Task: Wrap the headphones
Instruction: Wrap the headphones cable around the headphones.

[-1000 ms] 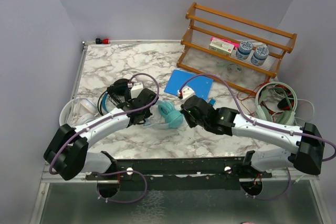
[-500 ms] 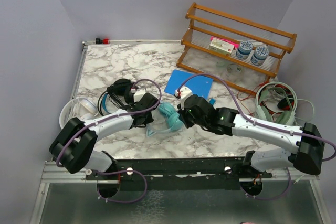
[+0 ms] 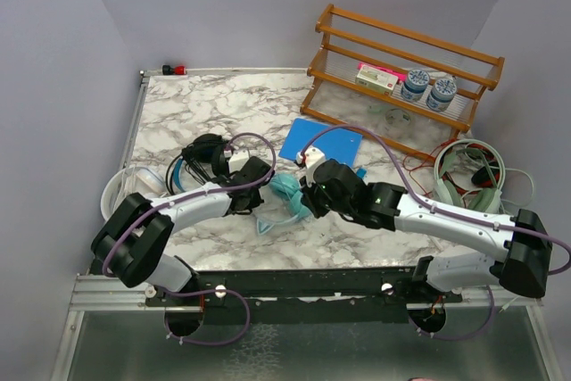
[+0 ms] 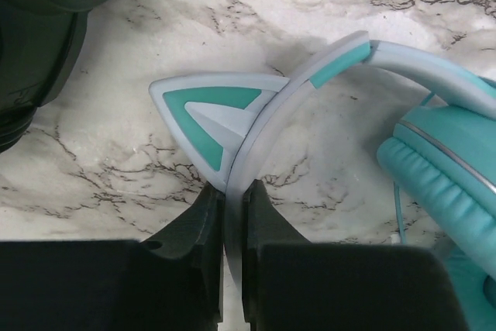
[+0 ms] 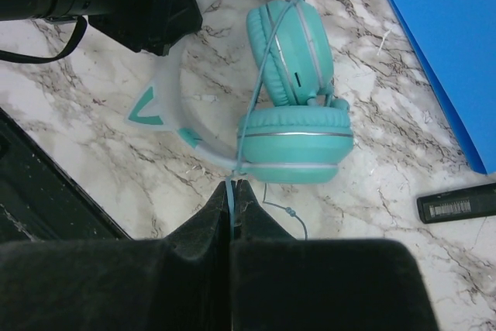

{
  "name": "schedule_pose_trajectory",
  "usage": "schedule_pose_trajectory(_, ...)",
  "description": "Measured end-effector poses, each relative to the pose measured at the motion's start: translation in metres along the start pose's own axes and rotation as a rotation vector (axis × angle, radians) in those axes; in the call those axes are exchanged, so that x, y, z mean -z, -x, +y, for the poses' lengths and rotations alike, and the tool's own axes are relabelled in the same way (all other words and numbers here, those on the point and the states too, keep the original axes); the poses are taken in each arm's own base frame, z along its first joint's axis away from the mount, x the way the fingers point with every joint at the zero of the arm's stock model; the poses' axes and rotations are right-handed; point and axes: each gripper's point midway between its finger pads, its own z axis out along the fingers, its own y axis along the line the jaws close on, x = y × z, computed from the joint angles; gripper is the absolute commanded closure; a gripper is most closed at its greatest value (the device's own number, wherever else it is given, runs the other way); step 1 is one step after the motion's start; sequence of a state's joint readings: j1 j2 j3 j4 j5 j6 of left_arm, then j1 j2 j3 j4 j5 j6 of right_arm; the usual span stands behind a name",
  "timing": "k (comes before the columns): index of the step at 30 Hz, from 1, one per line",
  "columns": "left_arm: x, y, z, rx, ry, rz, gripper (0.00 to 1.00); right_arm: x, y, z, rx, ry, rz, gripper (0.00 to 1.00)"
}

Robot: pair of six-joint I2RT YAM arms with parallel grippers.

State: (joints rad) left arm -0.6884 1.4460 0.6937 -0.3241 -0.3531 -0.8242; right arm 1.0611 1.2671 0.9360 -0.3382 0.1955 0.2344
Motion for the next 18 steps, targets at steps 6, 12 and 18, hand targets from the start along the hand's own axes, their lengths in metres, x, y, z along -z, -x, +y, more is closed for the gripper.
schedule_pose_trajectory(6, -0.002, 0.003, -0.005, 0.022, -0.016, -0.013, 1.00, 0.002, 0.004, 0.008, 0.025, 0.049, -0.008, 0.99)
schedule_pose_trajectory(12, 0.002, 0.007, -0.004, -0.098, -0.034, -0.027, 1.00, 0.008, 0.029, 0.018, 0.109, 0.104, -0.009, 0.99)
schedule_pose_trajectory(18, 0.026, 0.027, 0.002, -0.217, -0.037, -0.105, 1.00, 0.006, 0.044, 0.016, 0.186, 0.072, 0.073, 0.99)
